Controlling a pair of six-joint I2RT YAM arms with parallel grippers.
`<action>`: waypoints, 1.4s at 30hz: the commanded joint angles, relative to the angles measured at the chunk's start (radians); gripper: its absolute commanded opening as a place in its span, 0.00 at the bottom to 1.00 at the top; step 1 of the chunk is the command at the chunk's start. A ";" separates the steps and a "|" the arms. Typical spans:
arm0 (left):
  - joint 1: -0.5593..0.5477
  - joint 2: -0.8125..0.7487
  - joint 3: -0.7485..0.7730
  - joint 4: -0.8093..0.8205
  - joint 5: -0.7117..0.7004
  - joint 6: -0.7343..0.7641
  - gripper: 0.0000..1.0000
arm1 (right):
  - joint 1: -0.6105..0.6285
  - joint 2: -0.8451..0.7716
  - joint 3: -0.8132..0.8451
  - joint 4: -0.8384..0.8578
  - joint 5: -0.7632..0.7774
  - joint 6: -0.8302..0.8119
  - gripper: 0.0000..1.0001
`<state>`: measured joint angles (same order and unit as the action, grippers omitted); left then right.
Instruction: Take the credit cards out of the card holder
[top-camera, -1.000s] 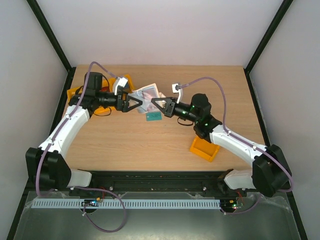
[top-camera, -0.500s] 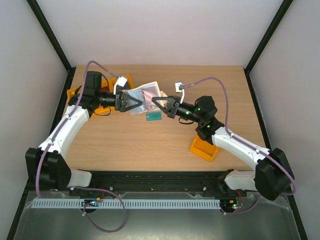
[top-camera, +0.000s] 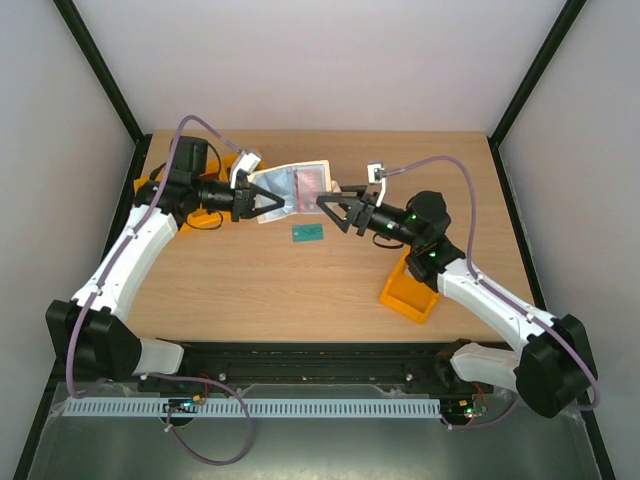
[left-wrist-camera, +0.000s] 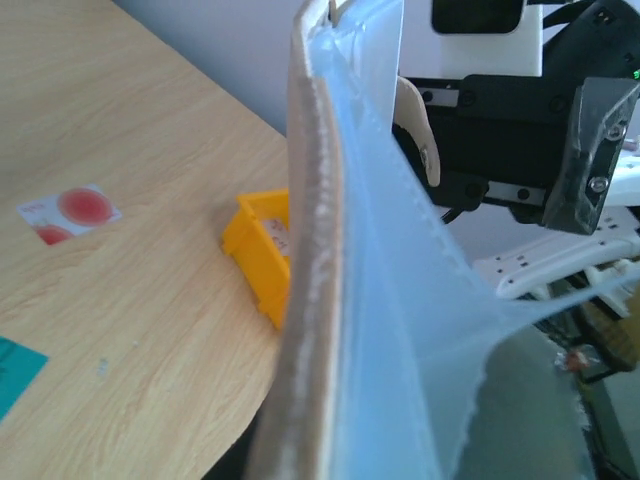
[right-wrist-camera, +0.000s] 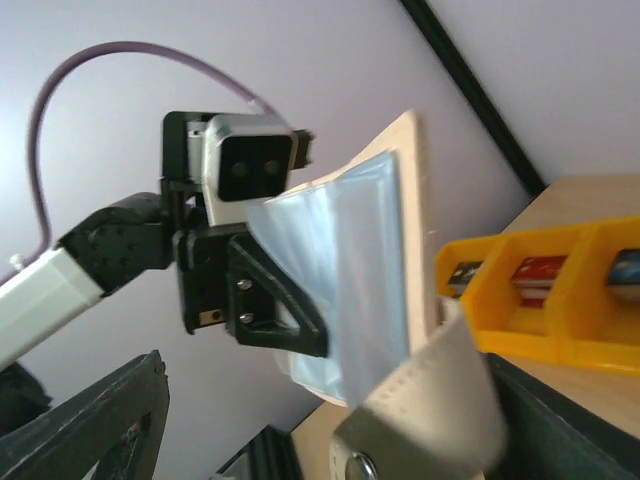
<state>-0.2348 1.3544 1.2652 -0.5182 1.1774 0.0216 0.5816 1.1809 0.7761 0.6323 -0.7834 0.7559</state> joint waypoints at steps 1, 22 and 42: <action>-0.007 -0.030 0.086 -0.150 -0.125 0.181 0.02 | -0.042 -0.038 0.030 -0.143 -0.049 -0.127 0.80; -0.058 -0.017 0.250 -0.335 -0.254 0.394 0.02 | -0.070 -0.042 0.209 -0.545 0.030 -0.447 0.21; -0.101 0.000 0.288 -0.347 -0.243 0.392 0.02 | -0.065 -0.002 0.080 -0.193 0.036 -0.295 0.20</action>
<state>-0.3305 1.3552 1.5322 -0.8608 0.9237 0.4019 0.5163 1.1614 0.8814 0.2478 -0.7258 0.3931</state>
